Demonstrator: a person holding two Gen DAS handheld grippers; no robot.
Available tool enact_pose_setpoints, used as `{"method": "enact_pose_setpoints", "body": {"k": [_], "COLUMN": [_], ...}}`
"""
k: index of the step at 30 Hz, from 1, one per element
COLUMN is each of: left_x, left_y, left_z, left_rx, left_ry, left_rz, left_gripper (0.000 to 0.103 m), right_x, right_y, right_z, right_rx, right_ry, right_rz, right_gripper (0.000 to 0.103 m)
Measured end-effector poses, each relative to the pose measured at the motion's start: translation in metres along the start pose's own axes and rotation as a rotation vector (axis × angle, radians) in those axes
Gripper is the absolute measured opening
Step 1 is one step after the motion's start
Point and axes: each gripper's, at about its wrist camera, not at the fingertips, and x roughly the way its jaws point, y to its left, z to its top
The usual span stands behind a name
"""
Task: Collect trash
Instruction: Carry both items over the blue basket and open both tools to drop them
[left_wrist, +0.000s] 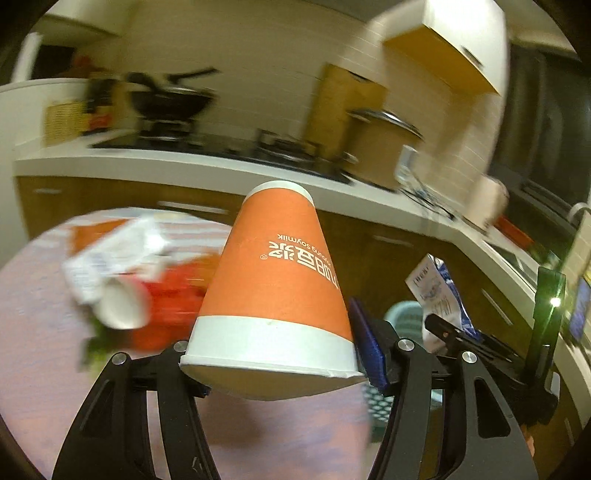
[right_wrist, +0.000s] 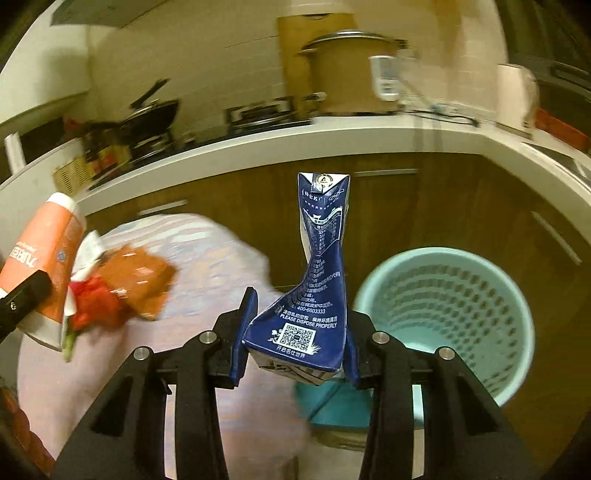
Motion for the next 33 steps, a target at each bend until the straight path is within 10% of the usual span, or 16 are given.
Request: {"method": "enact_pose_setpoints", "body": {"k": [17,33], "left_x": [0.184,0.219], "left_y": [-0.164,-0.165], "left_z": [-0.051,-0.063], "left_rx": [0.214,0.179], "left_ry": [0.371,0.453], "left_rz": [-0.232,-0.223], "left_gripper": [0.059,0.070], "right_x": [0.059,0.075], "right_y": [-0.177,-0.207], "right_z": [-0.039,-0.051], "right_rx": [0.194,0.248], "right_ry": [0.223,0.282], "right_rz": [-0.200,-0.169], "right_gripper": [0.037,0.057]}}
